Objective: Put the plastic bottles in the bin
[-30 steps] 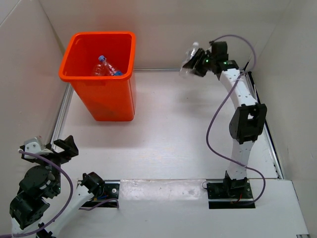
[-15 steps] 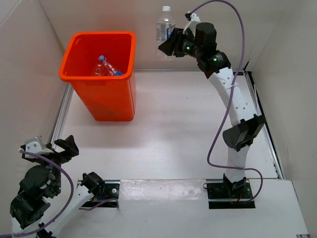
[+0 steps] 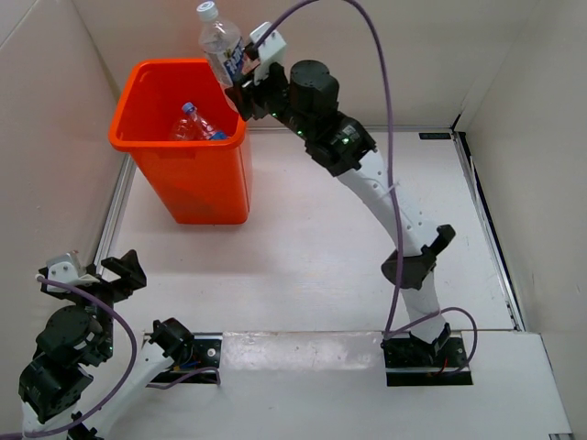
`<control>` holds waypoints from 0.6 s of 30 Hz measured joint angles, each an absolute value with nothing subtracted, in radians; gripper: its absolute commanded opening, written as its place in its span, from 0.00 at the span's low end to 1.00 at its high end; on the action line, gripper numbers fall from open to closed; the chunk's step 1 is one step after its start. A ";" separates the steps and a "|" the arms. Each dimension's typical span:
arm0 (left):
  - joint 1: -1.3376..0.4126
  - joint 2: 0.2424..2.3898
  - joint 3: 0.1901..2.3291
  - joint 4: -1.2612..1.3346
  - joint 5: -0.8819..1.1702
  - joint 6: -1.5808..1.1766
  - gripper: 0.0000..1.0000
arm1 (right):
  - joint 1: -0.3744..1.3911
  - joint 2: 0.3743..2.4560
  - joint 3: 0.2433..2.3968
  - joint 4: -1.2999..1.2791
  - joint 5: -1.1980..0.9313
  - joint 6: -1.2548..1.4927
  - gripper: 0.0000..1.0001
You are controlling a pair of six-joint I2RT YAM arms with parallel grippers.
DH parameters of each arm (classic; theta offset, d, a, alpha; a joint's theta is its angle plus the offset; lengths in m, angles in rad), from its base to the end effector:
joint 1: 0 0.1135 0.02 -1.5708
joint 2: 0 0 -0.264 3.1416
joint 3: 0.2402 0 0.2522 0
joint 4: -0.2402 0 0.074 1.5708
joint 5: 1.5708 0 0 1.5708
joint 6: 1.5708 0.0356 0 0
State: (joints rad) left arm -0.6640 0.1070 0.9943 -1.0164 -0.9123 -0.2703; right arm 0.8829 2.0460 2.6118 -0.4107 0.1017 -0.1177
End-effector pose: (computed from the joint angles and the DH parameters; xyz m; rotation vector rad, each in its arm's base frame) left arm -0.0136 0.0464 0.3572 -0.3442 1.6137 0.0643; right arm 0.2717 0.3249 0.5471 -0.6145 1.3023 0.5592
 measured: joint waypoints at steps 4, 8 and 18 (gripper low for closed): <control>-0.664 0.107 0.994 -1.017 -0.913 -0.270 1.00 | 0.940 2.142 2.662 -0.317 0.168 -0.242 0.43; -0.664 0.107 0.994 -1.017 -0.913 -0.271 1.00 | 0.977 2.259 2.699 -0.282 0.171 -0.295 0.59; -0.664 0.107 0.993 -1.017 -0.913 -0.271 1.00 | 0.942 2.323 2.700 -0.226 0.188 -0.330 0.90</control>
